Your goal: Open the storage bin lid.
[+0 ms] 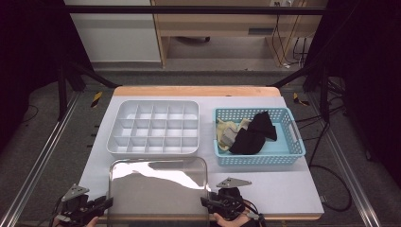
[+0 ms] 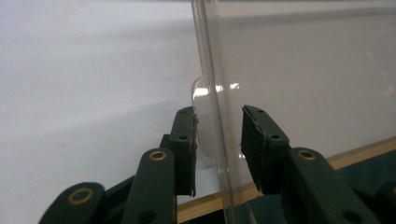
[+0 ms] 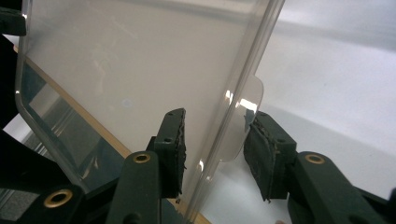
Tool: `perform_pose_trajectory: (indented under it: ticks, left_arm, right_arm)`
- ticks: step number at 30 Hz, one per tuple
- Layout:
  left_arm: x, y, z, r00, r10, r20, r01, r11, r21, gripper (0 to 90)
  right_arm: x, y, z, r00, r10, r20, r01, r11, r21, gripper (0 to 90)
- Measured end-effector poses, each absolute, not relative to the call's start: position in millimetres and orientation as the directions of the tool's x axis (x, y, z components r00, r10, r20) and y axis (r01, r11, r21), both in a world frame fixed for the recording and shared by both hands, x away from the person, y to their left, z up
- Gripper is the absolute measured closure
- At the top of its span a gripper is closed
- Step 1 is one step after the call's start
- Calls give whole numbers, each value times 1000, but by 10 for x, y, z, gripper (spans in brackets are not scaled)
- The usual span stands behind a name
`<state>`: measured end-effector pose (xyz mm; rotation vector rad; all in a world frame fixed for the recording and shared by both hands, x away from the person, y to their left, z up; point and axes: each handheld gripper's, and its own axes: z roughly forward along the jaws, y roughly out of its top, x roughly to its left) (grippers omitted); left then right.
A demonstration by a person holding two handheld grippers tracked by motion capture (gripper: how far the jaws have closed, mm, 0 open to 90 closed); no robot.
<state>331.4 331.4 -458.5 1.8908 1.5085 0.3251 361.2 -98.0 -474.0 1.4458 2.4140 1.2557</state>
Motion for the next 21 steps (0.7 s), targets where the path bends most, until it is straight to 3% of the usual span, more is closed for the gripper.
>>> perform_pose_trajectory:
  ticks: [21]
  left_arm:
    - [3395, 3297, -4652, 308, 920, -242, 778, -97, 621, 549]
  right_arm:
    - [3640, -984, -4752, -561, 774, 295, 699, 251, 670, 570]
